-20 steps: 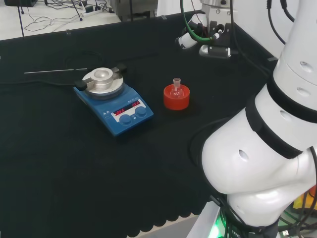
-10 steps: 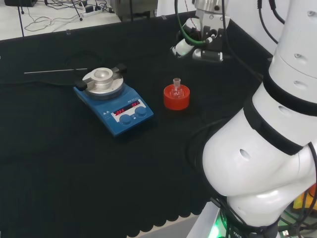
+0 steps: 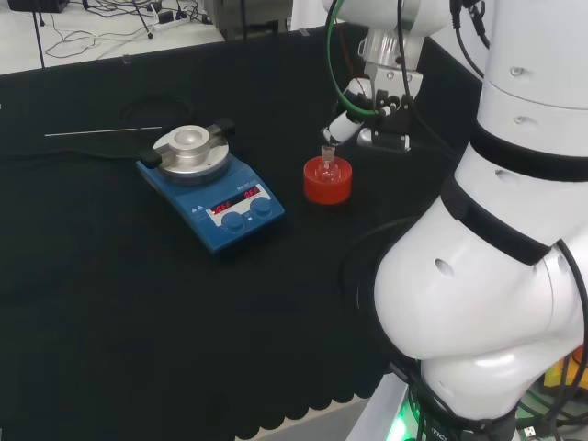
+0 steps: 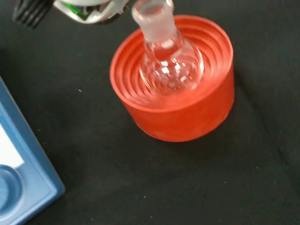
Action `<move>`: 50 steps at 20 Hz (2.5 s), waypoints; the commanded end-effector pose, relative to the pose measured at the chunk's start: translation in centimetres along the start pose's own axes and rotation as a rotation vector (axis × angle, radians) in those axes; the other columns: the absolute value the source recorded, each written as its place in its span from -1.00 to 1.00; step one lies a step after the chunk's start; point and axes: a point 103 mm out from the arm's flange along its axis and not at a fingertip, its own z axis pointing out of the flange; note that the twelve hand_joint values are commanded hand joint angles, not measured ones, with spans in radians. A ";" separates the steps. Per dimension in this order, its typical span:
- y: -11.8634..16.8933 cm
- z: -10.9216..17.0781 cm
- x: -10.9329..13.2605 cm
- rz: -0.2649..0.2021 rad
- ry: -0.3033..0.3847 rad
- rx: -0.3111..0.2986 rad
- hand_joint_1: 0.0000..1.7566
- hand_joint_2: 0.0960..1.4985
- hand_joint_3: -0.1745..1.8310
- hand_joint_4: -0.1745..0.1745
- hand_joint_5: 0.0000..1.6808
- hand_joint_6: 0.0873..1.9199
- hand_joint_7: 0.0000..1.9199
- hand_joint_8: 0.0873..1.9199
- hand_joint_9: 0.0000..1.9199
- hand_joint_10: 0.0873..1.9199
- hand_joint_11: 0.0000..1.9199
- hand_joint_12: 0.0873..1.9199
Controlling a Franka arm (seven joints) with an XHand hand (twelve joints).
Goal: Pick up the round-bottom flask.
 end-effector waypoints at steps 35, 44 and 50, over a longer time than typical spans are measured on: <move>2.4 5.4 -0.2 0.016 -0.046 -0.072 0.03 -0.30 -0.19 -0.10 -0.31 -1.00 -0.87 -0.41 -0.66 -0.36 -0.88 0.43; 2.9 5.7 -0.1 0.008 -0.051 -0.109 0.08 -0.29 -0.19 -0.14 -0.23 -1.00 -0.86 -0.40 -0.65 -0.35 -0.86 0.43; 3.0 5.7 0.3 -0.003 -0.049 -0.151 0.10 -0.28 -0.18 -0.20 -0.10 -0.87 -0.79 -0.38 -0.59 -0.37 -0.81 0.40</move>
